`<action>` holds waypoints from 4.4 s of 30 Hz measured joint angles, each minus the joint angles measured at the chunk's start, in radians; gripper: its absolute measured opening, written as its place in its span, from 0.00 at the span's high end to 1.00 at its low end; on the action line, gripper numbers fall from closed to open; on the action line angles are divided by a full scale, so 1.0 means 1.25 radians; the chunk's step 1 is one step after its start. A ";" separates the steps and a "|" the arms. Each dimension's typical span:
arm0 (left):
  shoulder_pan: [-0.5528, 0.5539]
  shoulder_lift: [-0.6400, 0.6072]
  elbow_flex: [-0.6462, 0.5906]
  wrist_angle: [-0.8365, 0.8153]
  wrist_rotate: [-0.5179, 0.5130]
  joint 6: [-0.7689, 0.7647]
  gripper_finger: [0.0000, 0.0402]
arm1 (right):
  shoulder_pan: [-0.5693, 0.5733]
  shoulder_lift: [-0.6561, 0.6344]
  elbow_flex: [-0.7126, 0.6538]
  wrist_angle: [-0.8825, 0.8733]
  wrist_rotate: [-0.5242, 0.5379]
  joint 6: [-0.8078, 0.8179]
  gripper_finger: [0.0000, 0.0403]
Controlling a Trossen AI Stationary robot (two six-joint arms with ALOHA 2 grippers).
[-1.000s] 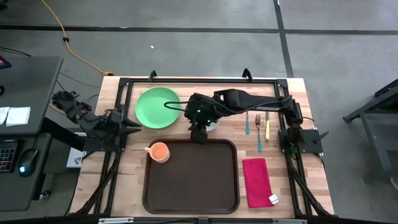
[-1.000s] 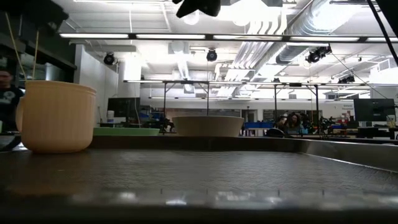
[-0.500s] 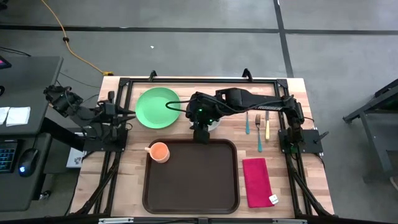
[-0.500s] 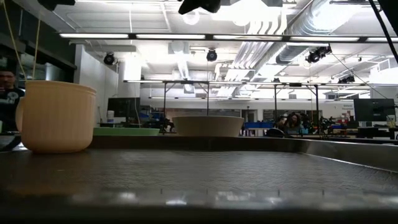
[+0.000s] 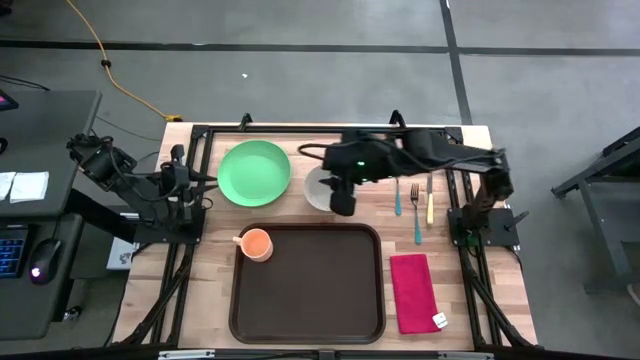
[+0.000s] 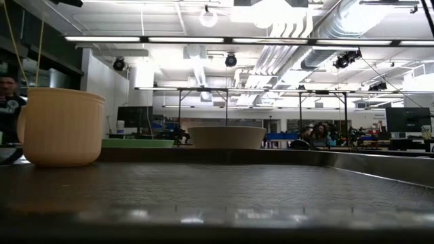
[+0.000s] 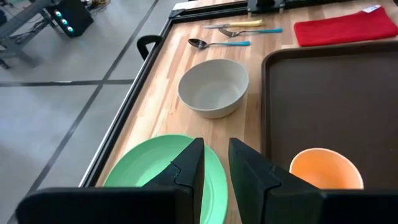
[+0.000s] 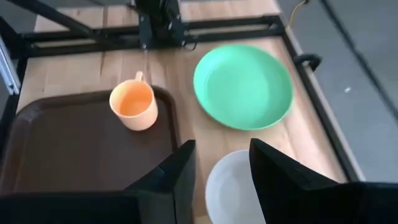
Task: Set up tray
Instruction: Put the green plate in the center of the brown tray
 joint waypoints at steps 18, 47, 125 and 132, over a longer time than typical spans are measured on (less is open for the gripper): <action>0.000 0.000 0.000 -0.013 -0.003 0.000 0.74 | 0.060 -0.170 -0.179 0.017 0.106 0.056 0.68; 0.000 0.000 -0.003 -0.077 -0.040 -0.059 0.74 | 0.058 -0.673 -0.985 0.662 -0.004 0.108 0.68; 0.351 0.399 -0.012 -0.017 0.199 0.000 0.74 | 0.058 -1.165 -1.457 0.776 0.117 0.206 0.68; 0.491 0.481 -0.012 0.014 0.275 0.163 0.74 | 0.058 -1.214 -1.457 0.721 0.117 0.220 0.68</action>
